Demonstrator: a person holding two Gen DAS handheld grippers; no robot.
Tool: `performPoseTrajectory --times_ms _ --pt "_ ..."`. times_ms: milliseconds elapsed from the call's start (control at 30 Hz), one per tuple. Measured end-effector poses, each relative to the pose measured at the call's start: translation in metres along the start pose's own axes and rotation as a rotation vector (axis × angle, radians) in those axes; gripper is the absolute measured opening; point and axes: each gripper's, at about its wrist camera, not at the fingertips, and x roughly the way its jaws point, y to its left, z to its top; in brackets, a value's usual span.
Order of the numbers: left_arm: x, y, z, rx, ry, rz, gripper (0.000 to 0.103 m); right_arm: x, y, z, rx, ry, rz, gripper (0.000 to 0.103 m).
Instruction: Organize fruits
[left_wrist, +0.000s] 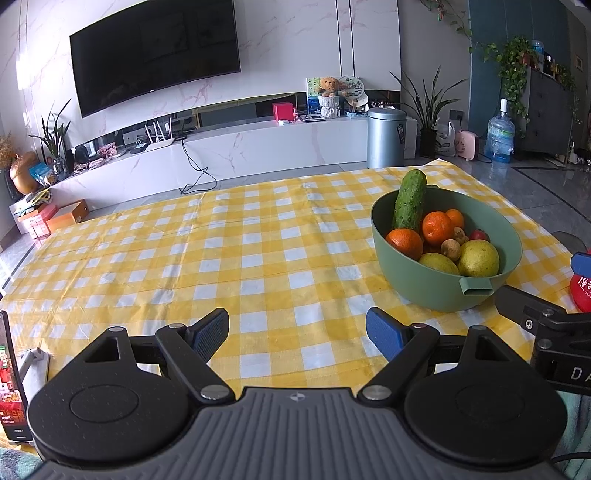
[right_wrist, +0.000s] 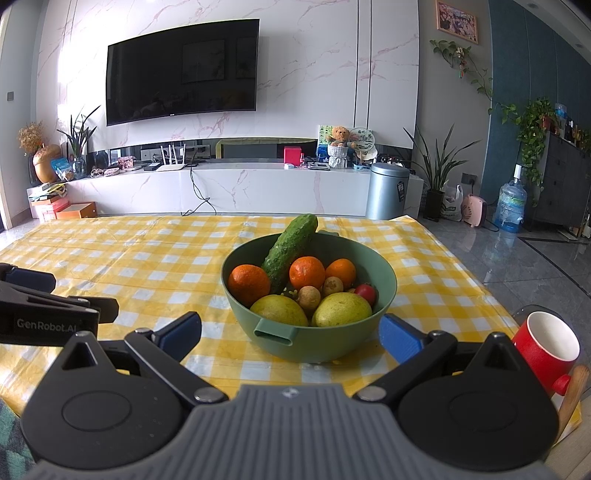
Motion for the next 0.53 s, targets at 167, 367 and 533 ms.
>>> performPoseTrajectory --times_ms 167,367,533 --pt "-0.0009 0.0003 -0.0004 -0.002 0.000 0.000 0.098 0.0000 0.0001 -0.0001 0.000 0.000 0.000 0.099" --pt "-0.0012 0.0002 -0.0006 -0.002 -0.005 0.000 0.098 0.0002 0.0002 -0.0001 0.000 -0.001 0.000 0.099" --pt "-0.0052 0.0000 -0.0005 -0.003 -0.022 0.010 0.098 0.0003 0.0003 -0.0002 0.000 0.000 0.000 0.099"
